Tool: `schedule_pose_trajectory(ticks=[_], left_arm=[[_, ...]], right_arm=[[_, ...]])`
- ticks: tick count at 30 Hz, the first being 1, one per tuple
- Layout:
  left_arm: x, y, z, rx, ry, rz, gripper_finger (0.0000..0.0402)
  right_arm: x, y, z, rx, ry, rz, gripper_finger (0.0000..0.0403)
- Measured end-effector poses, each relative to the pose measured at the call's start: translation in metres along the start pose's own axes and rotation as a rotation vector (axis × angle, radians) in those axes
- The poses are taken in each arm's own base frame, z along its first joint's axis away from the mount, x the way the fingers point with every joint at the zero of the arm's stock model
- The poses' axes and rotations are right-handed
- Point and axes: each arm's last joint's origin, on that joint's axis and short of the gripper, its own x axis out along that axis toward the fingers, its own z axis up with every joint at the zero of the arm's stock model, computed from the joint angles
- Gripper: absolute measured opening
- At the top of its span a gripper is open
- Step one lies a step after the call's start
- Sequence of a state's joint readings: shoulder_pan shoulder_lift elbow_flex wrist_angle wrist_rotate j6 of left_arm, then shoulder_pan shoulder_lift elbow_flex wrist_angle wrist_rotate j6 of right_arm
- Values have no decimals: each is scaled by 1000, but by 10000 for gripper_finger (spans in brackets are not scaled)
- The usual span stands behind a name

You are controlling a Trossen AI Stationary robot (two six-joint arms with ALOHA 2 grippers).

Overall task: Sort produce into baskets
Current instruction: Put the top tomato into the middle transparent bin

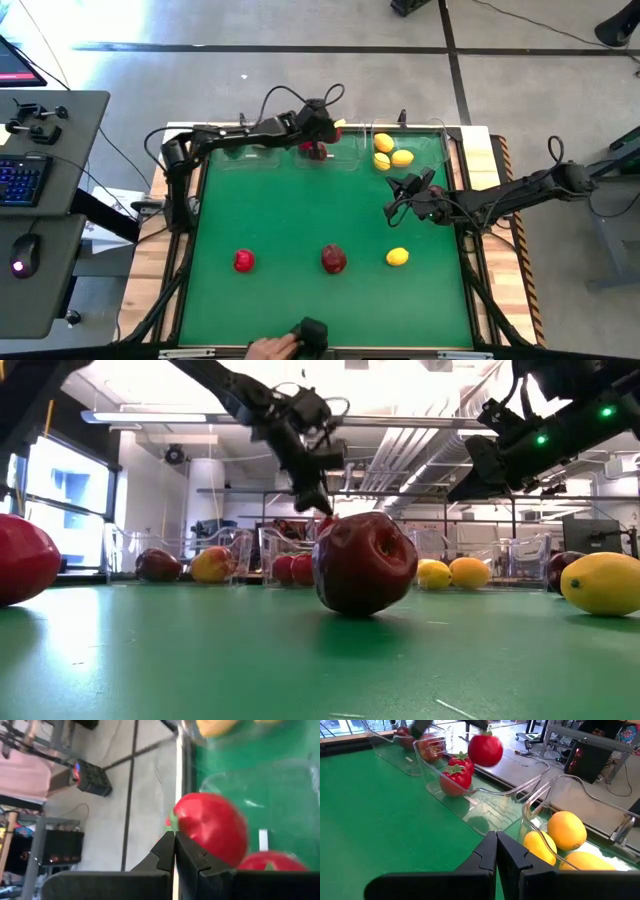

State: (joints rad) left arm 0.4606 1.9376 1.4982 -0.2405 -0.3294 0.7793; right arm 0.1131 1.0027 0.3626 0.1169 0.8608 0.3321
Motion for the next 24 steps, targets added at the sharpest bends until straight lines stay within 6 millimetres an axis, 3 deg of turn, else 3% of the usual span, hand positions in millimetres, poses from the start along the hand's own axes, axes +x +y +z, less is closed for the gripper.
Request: schedule_pose_trajectory(ticks=[11, 24], left_arm=[[35, -2, -25, -45, 7, -87, 0], [43, 15, -43, -173, -65, -162, 0]], right_arm=[[0, 0, 0, 1, -1, 0, 0], [0, 0, 1, 6, -5, 2, 0]])
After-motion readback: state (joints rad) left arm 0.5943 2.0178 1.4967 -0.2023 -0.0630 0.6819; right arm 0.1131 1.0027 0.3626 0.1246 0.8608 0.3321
